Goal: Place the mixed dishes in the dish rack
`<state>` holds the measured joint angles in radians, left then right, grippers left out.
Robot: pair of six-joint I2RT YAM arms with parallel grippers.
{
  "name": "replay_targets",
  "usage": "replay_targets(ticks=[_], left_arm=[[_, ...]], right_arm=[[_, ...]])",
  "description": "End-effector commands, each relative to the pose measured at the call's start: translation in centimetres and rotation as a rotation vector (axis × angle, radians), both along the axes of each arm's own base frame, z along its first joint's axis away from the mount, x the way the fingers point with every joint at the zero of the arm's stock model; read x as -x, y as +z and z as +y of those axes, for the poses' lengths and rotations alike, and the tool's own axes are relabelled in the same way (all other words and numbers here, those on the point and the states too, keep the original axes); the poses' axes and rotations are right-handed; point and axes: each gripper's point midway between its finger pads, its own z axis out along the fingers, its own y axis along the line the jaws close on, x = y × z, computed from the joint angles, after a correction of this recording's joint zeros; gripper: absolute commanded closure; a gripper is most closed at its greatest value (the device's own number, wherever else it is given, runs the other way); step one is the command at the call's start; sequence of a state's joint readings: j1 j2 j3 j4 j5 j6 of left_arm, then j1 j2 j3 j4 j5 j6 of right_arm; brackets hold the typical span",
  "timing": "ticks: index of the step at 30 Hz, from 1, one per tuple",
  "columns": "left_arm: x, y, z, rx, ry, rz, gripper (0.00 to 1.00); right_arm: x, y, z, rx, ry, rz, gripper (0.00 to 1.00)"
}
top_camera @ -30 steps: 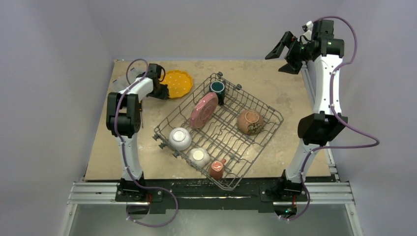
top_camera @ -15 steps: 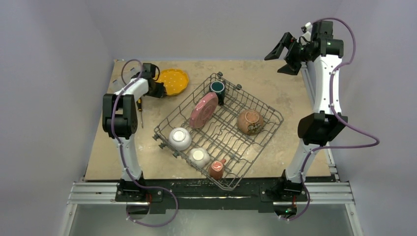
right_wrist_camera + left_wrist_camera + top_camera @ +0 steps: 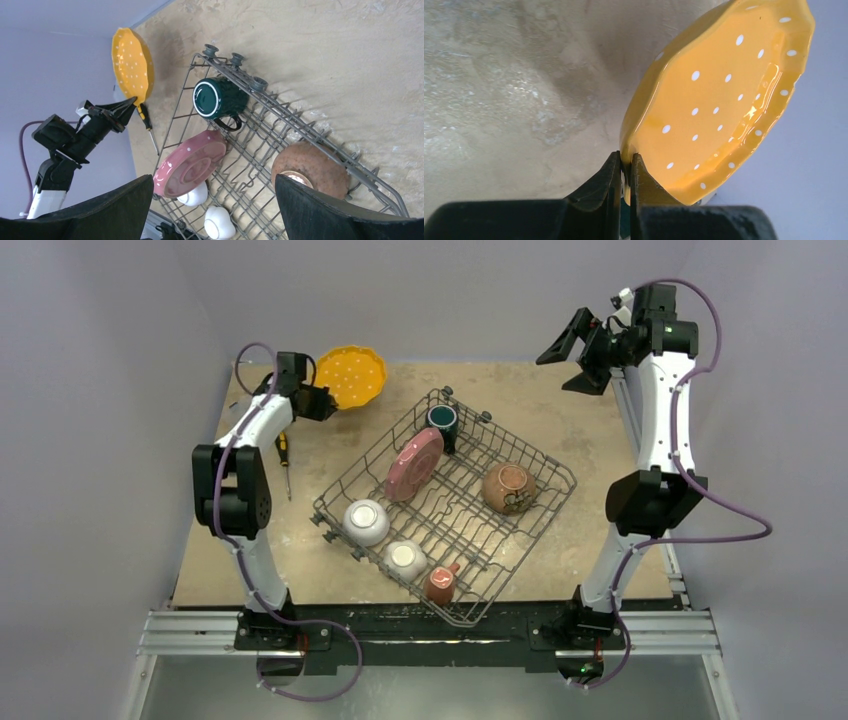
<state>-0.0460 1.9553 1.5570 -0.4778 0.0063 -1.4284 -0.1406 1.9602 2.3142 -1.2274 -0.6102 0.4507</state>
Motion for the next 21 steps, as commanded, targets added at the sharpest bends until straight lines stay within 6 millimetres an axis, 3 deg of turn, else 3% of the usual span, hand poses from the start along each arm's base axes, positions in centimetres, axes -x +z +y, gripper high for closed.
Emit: replay_targets(ticks=[1, 7, 11, 21], left_arm=[[-2.7, 10.1, -1.1, 0.064, -0.041, -0.326, 1.0], [-2.8, 12.3, -1.7, 0.088, -0.067, -0.379, 1.0], [-2.6, 14.5, -3.2, 0.13, -0.112, -0.421, 1.0], [0.5, 21.1, -8.2, 0.202, -0.269, -0.526, 1.0]], right_arm=[[1.6, 2.3, 0.5, -0.015, 0.028, -0.05, 0.07], [1.6, 2.3, 0.6, -0.02, 0.029, -0.049, 0.07], [1.8, 2.4, 1.1, -0.038, 0.048, -0.053, 0.07], [3.4, 5.2, 8.7, -0.1, 0.237, -0.16, 0.04]])
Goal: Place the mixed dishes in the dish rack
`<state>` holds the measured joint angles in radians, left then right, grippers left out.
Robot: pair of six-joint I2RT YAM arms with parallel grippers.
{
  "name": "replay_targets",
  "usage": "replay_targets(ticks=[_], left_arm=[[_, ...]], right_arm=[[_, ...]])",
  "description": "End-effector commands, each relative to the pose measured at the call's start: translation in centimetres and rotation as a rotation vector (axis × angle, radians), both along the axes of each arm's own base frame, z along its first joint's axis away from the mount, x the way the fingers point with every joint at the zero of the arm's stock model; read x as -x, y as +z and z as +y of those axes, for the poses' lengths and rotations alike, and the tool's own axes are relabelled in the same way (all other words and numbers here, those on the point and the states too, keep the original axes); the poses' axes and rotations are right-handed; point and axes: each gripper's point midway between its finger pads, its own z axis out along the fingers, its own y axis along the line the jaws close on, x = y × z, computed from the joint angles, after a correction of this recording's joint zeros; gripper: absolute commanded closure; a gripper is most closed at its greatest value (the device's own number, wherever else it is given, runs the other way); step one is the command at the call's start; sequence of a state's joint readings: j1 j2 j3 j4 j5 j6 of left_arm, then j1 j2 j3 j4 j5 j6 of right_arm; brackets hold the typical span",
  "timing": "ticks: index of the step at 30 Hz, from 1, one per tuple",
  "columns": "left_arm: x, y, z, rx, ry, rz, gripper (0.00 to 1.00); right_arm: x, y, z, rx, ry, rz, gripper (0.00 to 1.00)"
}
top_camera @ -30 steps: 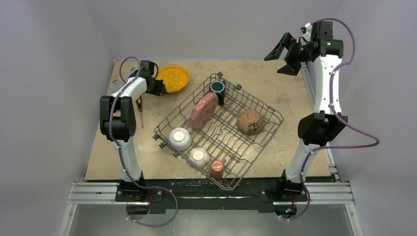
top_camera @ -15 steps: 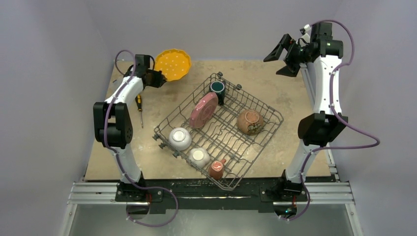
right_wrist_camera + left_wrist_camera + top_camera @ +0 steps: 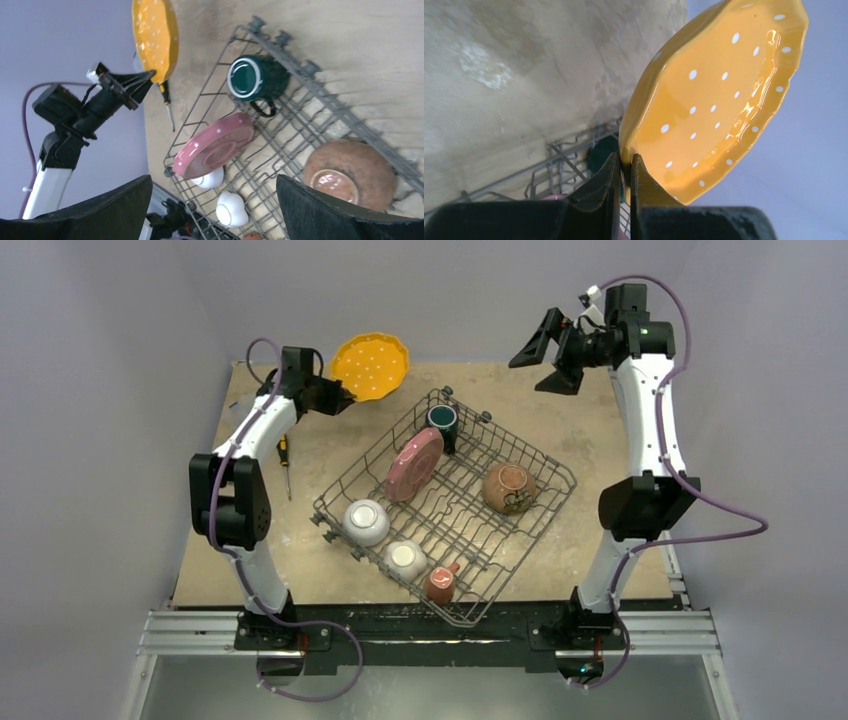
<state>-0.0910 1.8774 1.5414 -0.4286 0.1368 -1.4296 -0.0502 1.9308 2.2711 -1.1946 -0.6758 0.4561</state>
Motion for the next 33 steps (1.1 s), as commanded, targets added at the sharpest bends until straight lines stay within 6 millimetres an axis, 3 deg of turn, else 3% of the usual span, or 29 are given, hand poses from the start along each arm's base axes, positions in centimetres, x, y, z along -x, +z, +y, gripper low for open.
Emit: replay_targets(ticks=[1, 8, 15, 18, 27, 33], left_arm=[[0.4, 17.3, -4.2, 0.129, -0.141, -0.431, 1.0], [4.4, 20.6, -7.1, 0.164, -0.239, -0.489, 1.0], [9.8, 22.5, -11.8, 0.218, -0.368, -0.505, 1.0], [12.1, 22.5, -13.9, 0.244, -0.428, -0.495, 1.0], [18.8, 22.7, -17.3, 0.284, -0.535, -0.487, 1.0], [22.7, 21.6, -18.8, 0.285, -0.602, -0.457, 1.0]], right_arm=[[2.4, 4.6, 4.7, -0.07, 0.126, -0.144, 0.03], [4.8, 5.7, 8.3, -0.184, 0.163, -0.196, 0.02], [7.3, 7.1, 10.0, -0.234, 0.165, -0.252, 0.02], [8.2, 7.3, 10.2, -0.244, 0.154, -0.253, 0.02], [10.6, 7.0, 9.7, -0.284, 0.079, -0.24, 0.03], [13.4, 6.2, 9.7, -0.31, 0.047, -0.209, 0.21]])
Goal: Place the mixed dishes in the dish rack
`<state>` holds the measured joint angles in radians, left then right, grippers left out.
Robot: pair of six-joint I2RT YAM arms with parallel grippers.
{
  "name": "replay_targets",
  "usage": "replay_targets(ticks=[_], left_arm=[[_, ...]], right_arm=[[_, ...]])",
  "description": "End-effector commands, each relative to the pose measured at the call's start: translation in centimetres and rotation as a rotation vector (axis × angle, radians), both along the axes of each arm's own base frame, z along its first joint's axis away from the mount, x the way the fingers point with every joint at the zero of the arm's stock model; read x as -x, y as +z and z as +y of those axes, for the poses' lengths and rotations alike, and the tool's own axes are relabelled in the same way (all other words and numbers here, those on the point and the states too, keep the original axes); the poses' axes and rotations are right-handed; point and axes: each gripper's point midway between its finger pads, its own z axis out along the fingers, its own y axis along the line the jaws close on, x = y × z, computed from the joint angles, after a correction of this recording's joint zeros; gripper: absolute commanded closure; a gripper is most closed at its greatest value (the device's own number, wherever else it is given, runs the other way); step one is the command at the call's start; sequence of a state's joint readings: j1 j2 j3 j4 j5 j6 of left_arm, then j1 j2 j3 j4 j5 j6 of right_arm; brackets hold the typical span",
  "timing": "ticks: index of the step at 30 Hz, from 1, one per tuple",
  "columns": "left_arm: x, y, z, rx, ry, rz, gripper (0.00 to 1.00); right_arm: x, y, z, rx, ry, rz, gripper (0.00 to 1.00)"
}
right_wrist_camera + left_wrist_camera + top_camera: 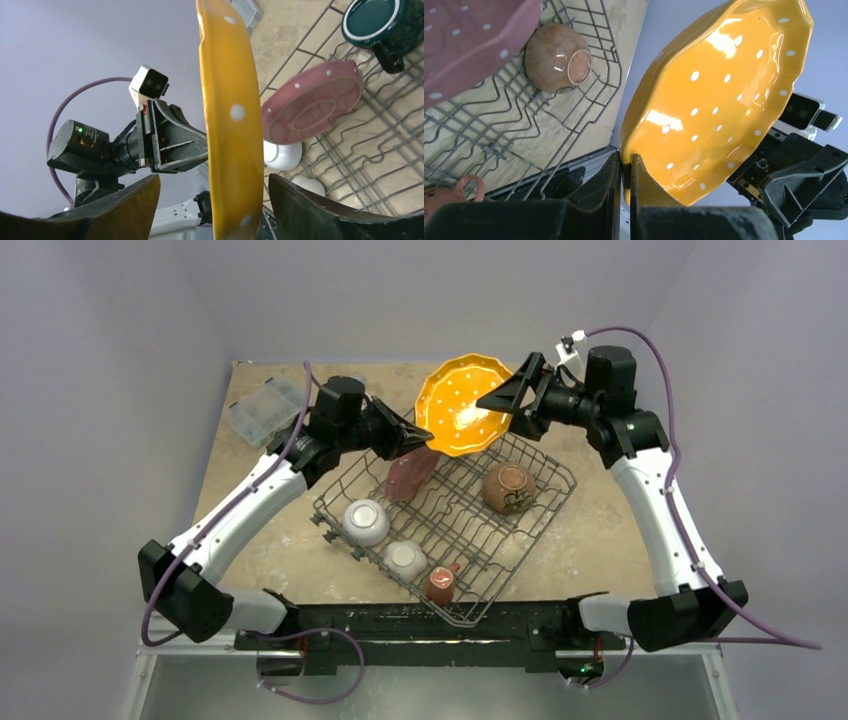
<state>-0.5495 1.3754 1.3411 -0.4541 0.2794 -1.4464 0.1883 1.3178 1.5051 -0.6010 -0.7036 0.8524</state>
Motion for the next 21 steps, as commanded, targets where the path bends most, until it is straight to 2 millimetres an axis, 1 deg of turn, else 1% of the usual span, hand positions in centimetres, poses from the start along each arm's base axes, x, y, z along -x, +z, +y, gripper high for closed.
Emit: replay_targets(ticks=[1, 3, 4, 7, 9, 11, 14, 15, 18, 21], left_arm=[[3.0, 7.2, -0.8, 0.155, -0.048, -0.189, 1.0], [4.1, 7.0, -1.1, 0.155, -0.067, -0.192, 1.0], [4.5, 6.5, -1.4, 0.151, -0.08, -0.188, 1.0], [5.7, 6.1, -2.5, 0.155, -0.12, -0.184, 1.0], [6.3, 6.0, -3.3, 0.159, -0.153, -0.178, 1.0], [6.9, 6.3, -3.9, 0.166, -0.181, -0.178, 1.0], [7.6, 6.5, -4.6, 0.152, -0.212, -0.191, 1.0], [7.7, 6.4, -4.5, 0.138, -0.215, -0.194, 1.0], [8.2, 5.8, -4.0, 0.094, -0.22, -0.195, 1.0], [8.6, 6.0, -3.3, 0.082, -0.232, -0.234, 0.99]], right_arm=[[2.3, 1.4, 0.0, -0.051, -0.035, -0.038, 0.23], [3.2, 0.9, 0.0, -0.07, -0.054, -0.032, 0.3], [3.7, 0.8, 0.0, -0.083, -0.061, -0.032, 0.33], [4.7, 0.1, 0.1, -0.102, -0.091, -0.027, 0.38], [5.3, -0.4, 0.0, -0.107, -0.102, -0.013, 0.45], [5.9, -0.6, -0.2, -0.109, -0.107, 0.003, 0.52], [6.4, 0.0, -0.4, -0.122, -0.123, 0.001, 0.64], [6.4, 0.2, -0.5, -0.128, -0.131, -0.001, 0.67], [6.6, 0.7, -0.6, -0.157, -0.151, -0.001, 0.83], [6.8, 1.1, -0.6, -0.198, -0.158, 0.014, 1.0]])
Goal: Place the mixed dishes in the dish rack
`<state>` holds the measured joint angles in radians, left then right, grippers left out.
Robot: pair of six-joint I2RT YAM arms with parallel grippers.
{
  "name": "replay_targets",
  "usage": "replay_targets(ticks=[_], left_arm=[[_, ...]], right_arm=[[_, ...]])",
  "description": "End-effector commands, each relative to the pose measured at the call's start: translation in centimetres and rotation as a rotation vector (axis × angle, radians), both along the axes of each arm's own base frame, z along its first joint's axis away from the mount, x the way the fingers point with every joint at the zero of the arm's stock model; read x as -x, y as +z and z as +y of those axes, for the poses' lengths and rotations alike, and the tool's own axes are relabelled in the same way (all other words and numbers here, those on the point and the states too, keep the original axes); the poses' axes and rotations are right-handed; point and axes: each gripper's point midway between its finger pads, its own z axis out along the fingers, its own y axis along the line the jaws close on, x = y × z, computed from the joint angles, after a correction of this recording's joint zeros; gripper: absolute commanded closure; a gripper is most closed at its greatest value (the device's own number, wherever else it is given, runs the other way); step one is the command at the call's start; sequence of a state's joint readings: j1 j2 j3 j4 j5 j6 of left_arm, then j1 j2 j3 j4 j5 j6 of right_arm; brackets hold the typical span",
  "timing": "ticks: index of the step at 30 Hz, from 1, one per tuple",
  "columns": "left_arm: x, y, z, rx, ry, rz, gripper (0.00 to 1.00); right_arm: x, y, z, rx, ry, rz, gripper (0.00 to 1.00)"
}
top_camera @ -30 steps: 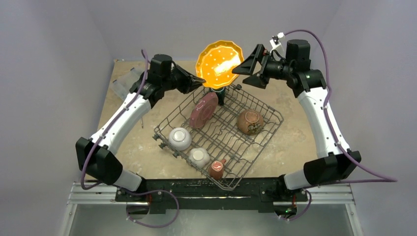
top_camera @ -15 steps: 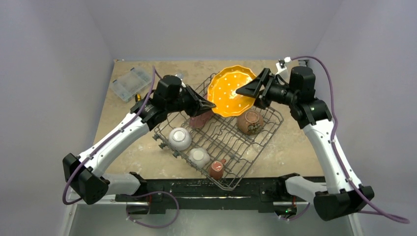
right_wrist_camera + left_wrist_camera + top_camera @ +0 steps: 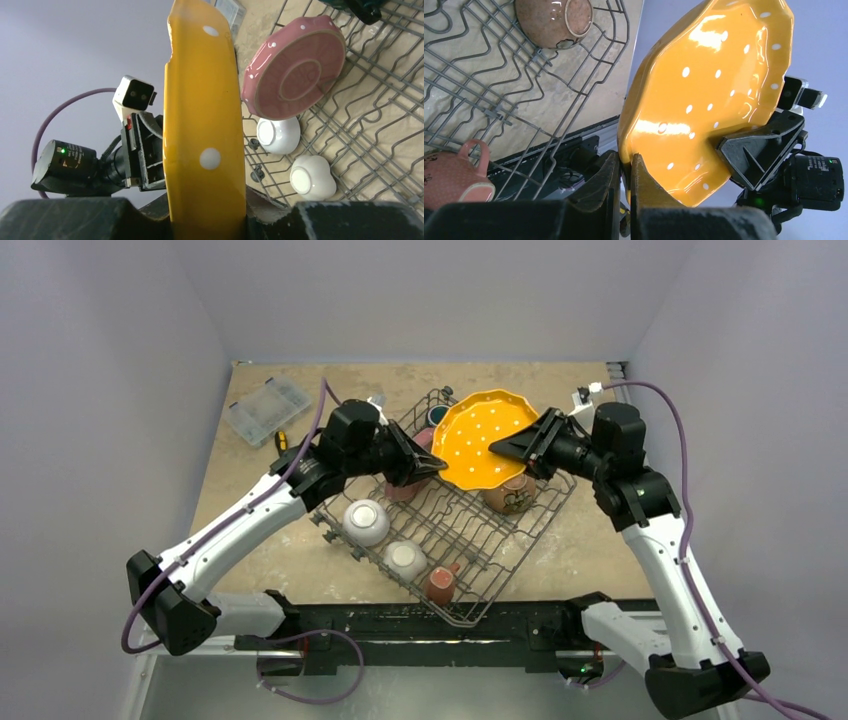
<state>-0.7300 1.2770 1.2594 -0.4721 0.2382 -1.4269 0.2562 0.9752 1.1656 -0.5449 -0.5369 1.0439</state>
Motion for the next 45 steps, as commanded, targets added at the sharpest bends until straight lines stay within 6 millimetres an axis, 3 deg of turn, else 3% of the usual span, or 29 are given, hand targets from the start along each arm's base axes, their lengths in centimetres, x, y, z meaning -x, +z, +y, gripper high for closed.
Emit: replay_targets(ticks=[1, 6, 9, 13, 17, 21, 27, 36, 42, 45], left_arm=[[1.5, 6.5, -0.1, 0.117, -0.09, -0.208, 0.9], [1.8, 6.6, 1.4, 0.076, -0.101, -0.284, 0.42], [2.0, 6.9, 2.7, 0.05, -0.113, -0.335, 0.3], [3.0, 8.2, 4.4, -0.018, -0.159, -0.531, 0.29], [5.1, 10.0, 5.3, -0.178, -0.277, -0.88, 0.29], [7.9, 9.8, 4.9, -0.423, -0.486, -1.217, 0.29], [9.2, 9.7, 2.9, -0.815, -0.638, -1.613, 0.29], [9.1, 8.2, -2.7, -1.125, -0.751, -1.857, 0.28], [6.9, 7.2, -4.2, -1.336, -0.716, -1.888, 0.3], [6.3, 7.0, -4.9, -1.397, -0.701, -1.904, 0.35]], right_arm=[[0.4, 3.8, 0.4, -0.137, -0.023, -0.053, 1.0], [0.8, 4.0, 0.3, -0.169, -0.039, -0.028, 1.0], [1.0, 3.9, 0.3, -0.179, -0.039, -0.016, 1.0], [1.4, 3.8, 0.3, -0.203, -0.041, -0.004, 1.0], [2.0, 4.4, 0.1, -0.226, -0.051, 0.008, 1.0], [2.7, 5.0, 0.0, -0.236, -0.05, 0.006, 1.0], [3.3, 5.1, -0.1, -0.234, -0.049, 0.024, 1.0], [3.9, 6.1, -0.3, -0.244, -0.048, 0.013, 1.0], [4.1, 6.4, -0.3, -0.244, -0.045, 0.011, 1.0], [4.1, 6.5, -0.2, -0.247, -0.04, 0.009, 1.0]])
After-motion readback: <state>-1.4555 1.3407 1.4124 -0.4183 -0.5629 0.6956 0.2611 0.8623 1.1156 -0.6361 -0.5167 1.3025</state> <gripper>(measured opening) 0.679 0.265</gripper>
